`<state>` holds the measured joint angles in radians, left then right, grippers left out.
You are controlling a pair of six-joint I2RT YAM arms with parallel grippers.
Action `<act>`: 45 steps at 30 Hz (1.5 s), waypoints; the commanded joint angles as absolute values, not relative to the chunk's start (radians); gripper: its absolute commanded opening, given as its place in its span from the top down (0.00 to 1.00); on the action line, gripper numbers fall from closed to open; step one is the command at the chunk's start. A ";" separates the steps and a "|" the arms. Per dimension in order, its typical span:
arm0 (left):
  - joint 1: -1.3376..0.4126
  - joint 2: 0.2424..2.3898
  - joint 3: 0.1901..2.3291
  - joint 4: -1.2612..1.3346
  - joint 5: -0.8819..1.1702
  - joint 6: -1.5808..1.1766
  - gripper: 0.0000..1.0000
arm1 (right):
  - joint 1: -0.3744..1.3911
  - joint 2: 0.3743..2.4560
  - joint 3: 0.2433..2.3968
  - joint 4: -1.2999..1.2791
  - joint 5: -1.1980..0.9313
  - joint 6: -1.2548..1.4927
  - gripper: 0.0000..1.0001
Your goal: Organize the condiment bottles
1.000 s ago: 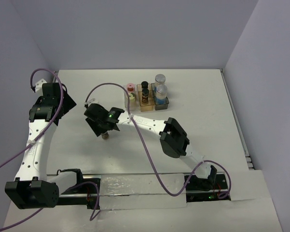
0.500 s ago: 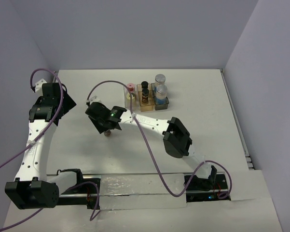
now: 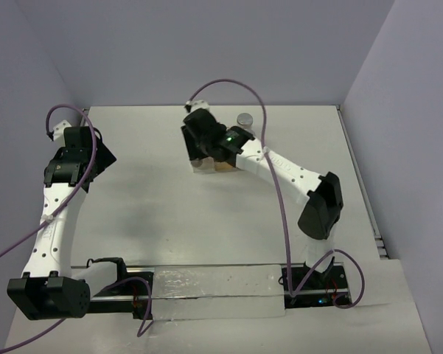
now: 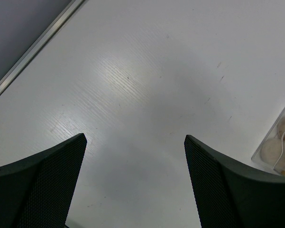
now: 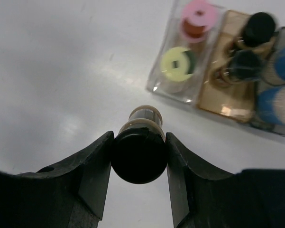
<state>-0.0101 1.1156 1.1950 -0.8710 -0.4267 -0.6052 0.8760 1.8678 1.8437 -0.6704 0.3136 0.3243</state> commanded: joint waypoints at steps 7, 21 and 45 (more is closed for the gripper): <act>-0.002 1.086 1.203 -0.845 -0.428 -0.593 0.08 | 0.706 1.794 1.725 -0.586 0.355 0.345 0.69; -0.002 1.105 1.210 -0.841 -0.426 -0.588 0.08 | 0.630 1.962 1.843 -0.588 0.338 0.328 0.71; -0.002 1.117 1.220 -0.847 -0.421 -0.579 0.09 | 0.609 2.044 1.809 -0.549 0.283 0.359 0.70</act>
